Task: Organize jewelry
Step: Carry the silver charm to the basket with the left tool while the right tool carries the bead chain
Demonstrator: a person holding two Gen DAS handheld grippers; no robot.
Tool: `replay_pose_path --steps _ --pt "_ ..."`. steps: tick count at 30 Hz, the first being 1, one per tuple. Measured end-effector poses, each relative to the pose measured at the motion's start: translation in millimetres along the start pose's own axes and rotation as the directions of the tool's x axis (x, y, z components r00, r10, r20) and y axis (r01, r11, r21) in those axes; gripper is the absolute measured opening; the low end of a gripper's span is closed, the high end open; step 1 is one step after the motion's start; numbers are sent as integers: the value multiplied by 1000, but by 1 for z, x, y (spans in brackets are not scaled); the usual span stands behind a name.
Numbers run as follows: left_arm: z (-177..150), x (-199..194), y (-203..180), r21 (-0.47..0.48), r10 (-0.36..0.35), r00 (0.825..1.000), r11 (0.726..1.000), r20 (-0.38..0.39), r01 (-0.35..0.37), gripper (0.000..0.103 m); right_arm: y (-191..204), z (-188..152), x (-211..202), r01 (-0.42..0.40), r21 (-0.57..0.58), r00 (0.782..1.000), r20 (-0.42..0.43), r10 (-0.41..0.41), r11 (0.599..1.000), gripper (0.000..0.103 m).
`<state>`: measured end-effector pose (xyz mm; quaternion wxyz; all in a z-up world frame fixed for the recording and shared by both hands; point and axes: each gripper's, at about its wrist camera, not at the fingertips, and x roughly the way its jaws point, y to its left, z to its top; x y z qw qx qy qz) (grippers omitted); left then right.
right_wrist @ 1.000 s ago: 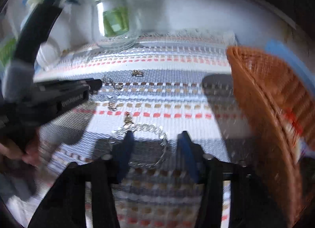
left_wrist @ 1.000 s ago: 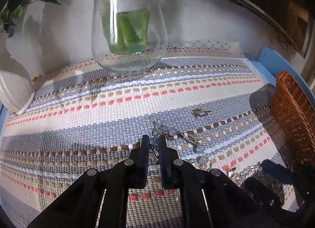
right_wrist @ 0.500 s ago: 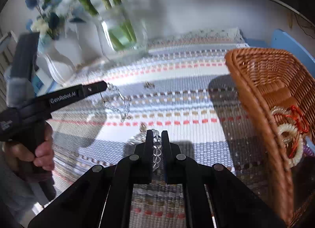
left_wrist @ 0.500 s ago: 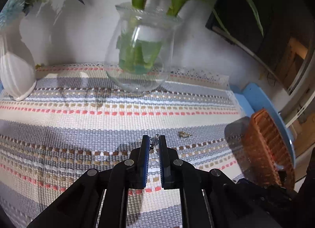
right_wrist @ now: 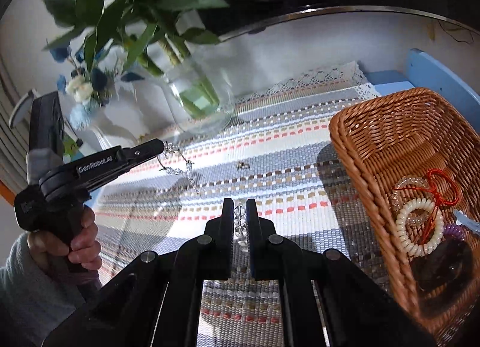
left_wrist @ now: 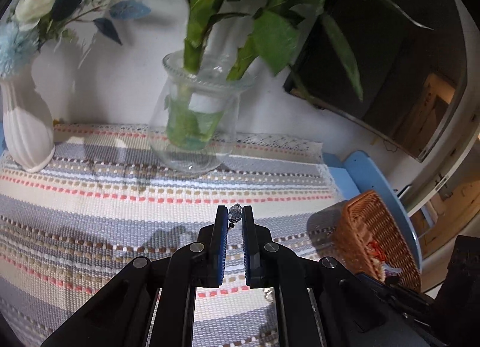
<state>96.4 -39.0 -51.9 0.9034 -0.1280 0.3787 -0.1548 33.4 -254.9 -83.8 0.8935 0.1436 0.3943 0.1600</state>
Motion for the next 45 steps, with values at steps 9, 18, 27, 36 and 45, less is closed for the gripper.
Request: replay_pose_path --steps 9,18,27,36,45 --pt "3 -10 -29 12 -71 997 997 18 71 9 0 18 -27 -34 5 997 75 33 999 9" --pt "14 -13 -68 78 -111 994 991 20 109 9 -19 38 -61 -59 89 985 167 44 994 9" --pt "31 -6 -119 179 -114 993 978 32 106 9 -58 51 -87 -100 196 972 228 54 976 9" --pt "43 8 -176 271 -130 991 955 21 119 9 -106 57 -115 -45 277 963 266 -32 960 9" --pt "33 35 -222 305 -185 982 934 -35 186 9 -147 55 -148 36 320 955 268 -127 947 10"
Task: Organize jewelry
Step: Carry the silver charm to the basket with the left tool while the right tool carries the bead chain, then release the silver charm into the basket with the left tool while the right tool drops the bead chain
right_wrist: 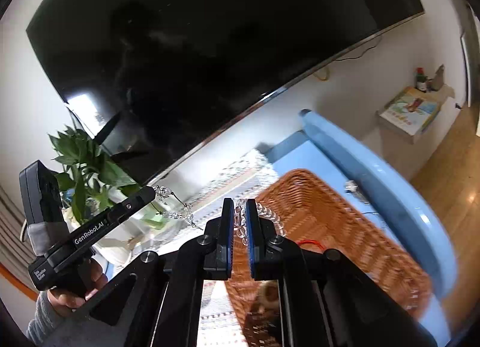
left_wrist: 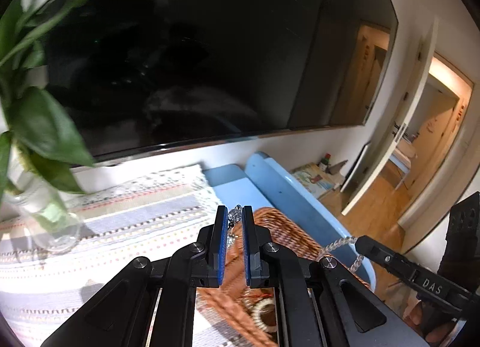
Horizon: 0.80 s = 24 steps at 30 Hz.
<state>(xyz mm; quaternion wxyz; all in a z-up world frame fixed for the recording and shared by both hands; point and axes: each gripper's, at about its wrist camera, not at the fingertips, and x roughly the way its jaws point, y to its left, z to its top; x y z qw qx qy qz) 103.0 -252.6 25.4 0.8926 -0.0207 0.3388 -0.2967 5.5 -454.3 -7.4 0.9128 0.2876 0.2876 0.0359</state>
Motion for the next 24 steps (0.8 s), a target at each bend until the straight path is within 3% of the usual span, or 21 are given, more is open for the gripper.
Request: replay_pose_path --steps 9,14,19,24 --pt "-9 38 -40 24 -66 996 997 -52 67 9 -26 -6 -16 65 -15 997 -38 -65 998 10" --pt "-20 56 -58 59 -57 993 996 -102 63 9 -34 -13 -13 79 -41 994 -77 -82 996 10" --pt "-36 72 -73 152 10 988 988 -152 13 9 -44 -23 -5 90 -26 990 -110 -92 996 10" --pt "-48 87 -78 168 19 978 986 -208 17 9 -53 -32 5 111 -29 983 -143 -114 993 9"
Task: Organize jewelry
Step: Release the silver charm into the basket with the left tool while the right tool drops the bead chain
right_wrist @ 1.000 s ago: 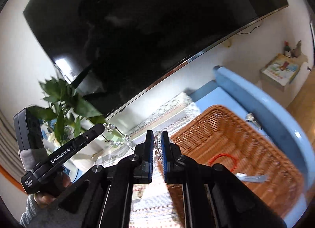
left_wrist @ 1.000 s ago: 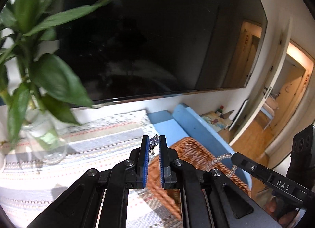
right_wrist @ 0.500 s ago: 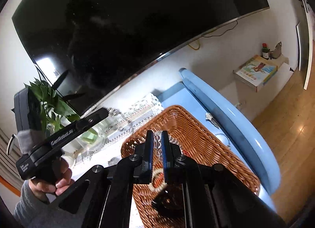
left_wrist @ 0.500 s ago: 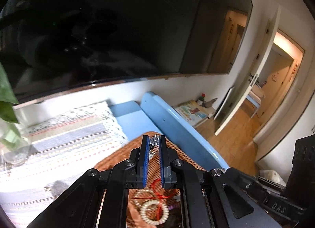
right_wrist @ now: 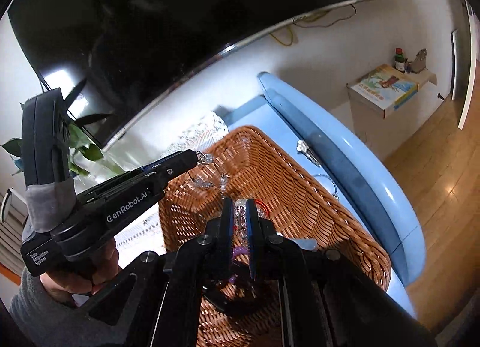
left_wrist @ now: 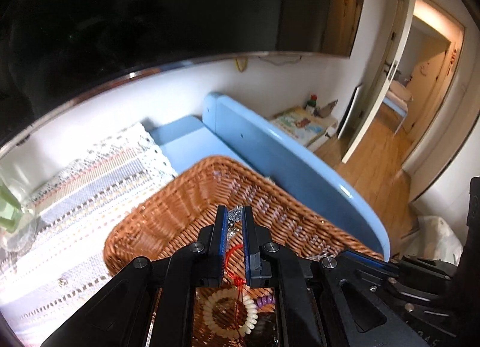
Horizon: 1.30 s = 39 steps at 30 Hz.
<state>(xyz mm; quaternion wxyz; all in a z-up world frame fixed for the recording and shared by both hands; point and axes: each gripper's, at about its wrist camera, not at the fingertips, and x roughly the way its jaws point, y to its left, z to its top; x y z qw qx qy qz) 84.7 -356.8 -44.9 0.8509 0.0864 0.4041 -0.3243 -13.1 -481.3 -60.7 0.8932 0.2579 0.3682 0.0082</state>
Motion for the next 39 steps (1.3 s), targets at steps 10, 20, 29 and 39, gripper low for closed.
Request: replay_pose_path --steps 10,20,29,39 --pt "-17 29 -11 54 31 994 998 -104 -26 9 -8 -24 27 71 -45 993 -95 -75 996 10" --pt "-32 36 -8 32 16 988 999 -156 -11 9 -10 -33 36 106 -42 987 -118 -110 993 10" --pt "-36 35 -4 25 9 986 1000 -169 -5 9 -7 -37 41 130 -37 982 -131 -134 991 10" --pt "-34 31 7 -3 -16 986 1000 -167 16 9 -6 -38 40 150 -23 978 -145 -152 988 10"
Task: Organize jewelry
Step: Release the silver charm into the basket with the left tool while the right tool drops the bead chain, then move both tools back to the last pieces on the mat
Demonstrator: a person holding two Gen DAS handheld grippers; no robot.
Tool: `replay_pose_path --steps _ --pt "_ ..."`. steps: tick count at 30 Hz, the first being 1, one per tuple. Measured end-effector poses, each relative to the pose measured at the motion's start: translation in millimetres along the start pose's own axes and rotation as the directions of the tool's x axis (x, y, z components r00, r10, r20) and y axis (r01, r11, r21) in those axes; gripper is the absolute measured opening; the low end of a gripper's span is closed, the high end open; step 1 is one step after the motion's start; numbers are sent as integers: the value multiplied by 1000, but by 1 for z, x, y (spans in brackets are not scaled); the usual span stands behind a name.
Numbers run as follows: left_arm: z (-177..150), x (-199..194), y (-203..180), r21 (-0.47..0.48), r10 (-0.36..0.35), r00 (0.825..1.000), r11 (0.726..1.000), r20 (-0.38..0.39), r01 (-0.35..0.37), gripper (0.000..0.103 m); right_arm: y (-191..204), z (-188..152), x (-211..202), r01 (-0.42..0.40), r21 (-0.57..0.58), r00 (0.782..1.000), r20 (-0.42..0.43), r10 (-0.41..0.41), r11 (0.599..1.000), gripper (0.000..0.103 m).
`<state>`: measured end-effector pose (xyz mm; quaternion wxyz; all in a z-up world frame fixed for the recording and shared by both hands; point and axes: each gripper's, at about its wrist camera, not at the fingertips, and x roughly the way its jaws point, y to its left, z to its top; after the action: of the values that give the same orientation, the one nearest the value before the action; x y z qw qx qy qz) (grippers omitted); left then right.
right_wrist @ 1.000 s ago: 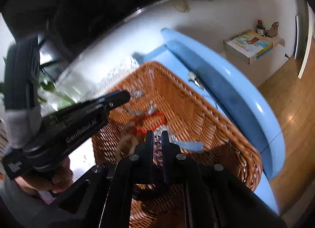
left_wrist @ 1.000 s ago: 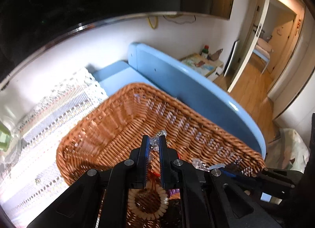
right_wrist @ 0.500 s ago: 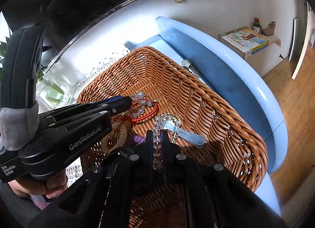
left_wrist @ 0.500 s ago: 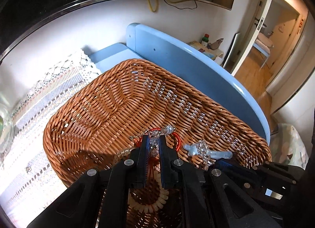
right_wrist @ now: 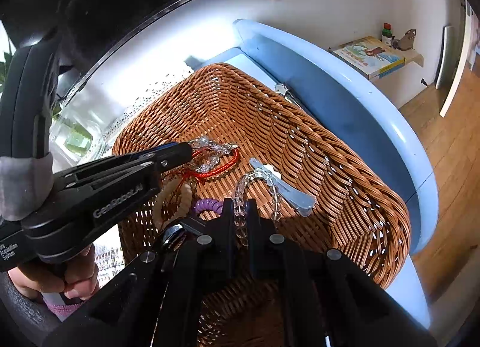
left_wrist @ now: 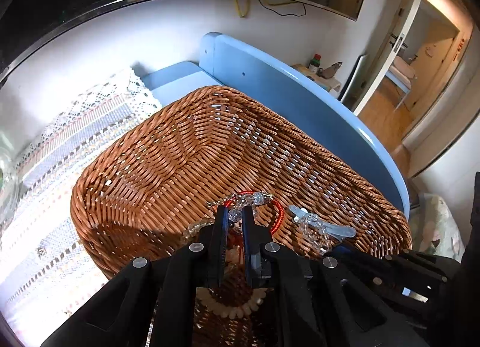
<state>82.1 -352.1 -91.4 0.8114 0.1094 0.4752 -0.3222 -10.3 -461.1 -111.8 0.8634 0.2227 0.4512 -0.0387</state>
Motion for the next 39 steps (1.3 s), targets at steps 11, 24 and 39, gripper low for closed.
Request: replay_pose_path --steps 11,24,39 --pt "-4 -14 21 -32 -110 994 993 20 111 33 1 1 4 17 32 1000 -22 -16 999 19" --pt "-35 -68 145 -430 -196 960 863 200 266 49 43 11 -34 38 -38 990 138 -33 999 52" --pt "-95 -66 253 -498 97 988 867 118 -25 50 197 -31 -21 -191 -482 971 38 238 855 66"
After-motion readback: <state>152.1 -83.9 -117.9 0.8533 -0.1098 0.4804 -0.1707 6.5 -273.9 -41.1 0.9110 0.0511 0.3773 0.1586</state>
